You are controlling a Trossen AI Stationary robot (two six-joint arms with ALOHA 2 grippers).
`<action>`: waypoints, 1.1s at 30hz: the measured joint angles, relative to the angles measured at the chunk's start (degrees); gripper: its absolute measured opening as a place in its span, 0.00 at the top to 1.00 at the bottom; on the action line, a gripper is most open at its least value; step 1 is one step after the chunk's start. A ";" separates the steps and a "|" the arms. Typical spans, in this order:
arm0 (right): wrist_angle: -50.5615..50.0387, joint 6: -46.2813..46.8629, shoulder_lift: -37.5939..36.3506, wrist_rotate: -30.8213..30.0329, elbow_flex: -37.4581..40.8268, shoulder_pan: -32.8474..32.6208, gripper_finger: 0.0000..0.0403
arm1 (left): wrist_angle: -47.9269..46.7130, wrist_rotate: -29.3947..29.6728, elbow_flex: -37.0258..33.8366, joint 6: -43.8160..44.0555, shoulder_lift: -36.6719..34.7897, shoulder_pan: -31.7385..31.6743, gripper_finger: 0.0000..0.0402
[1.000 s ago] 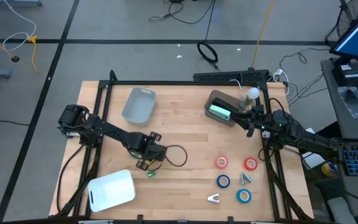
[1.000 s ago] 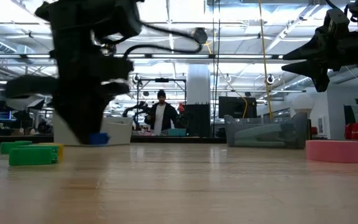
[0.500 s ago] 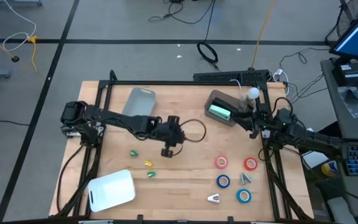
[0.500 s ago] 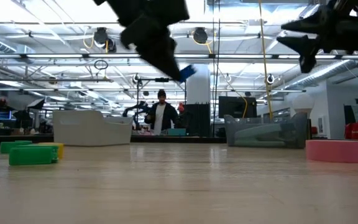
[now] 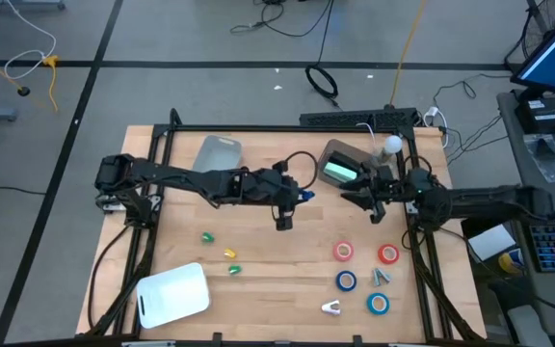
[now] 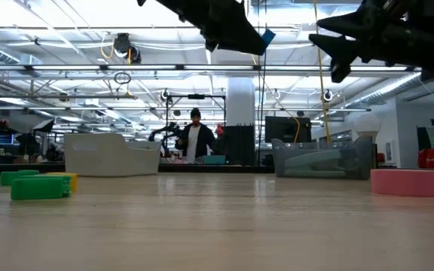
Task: Pick and place Stapler, Stapler remover, tape
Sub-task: Put the small blue stapler into the black bin
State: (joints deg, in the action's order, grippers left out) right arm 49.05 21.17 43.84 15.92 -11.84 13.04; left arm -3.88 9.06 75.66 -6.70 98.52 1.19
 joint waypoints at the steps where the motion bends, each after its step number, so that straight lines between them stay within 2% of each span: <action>1: 1.95 0.03 1.72 -0.71 0.00 -0.41 0.68 | 0.54 0.02 0.00 0.42 0.00 -0.04 0.81; 4: 4.40 -0.02 5.94 -0.98 -1.47 -1.39 0.66 | 1.29 1.09 0.00 0.90 0.00 -0.04 0.81; 8: 4.30 -2.68 10.41 -1.06 -5.77 -2.92 0.59 | 1.33 4.07 0.00 0.99 0.00 -0.03 0.81; 12: 3.69 -4.79 13.68 -1.71 -9.60 -2.93 0.50 | 1.25 11.95 0.00 -0.78 0.00 0.13 0.81; 17: -4.72 -5.34 15.16 -11.35 -13.77 -2.91 0.44 | 1.36 20.19 0.00 -4.12 0.00 0.87 0.81; 21: -9.03 -5.44 16.42 -15.96 -17.04 -2.93 0.42 | 3.12 25.14 0.00 -7.30 0.00 1.60 0.81; 24: -9.03 -5.43 17.50 -16.27 -18.55 -2.93 0.43 | 4.52 28.15 0.00 -7.88 0.00 1.67 0.81; 33: -8.14 -5.42 20.71 -17.74 -22.37 -3.03 0.47 | 7.87 28.57 0.00 -7.19 0.00 1.40 0.81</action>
State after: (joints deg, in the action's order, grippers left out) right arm 40.91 15.75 64.55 -1.83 -34.21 10.00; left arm 3.98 37.63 75.66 -13.89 98.52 2.59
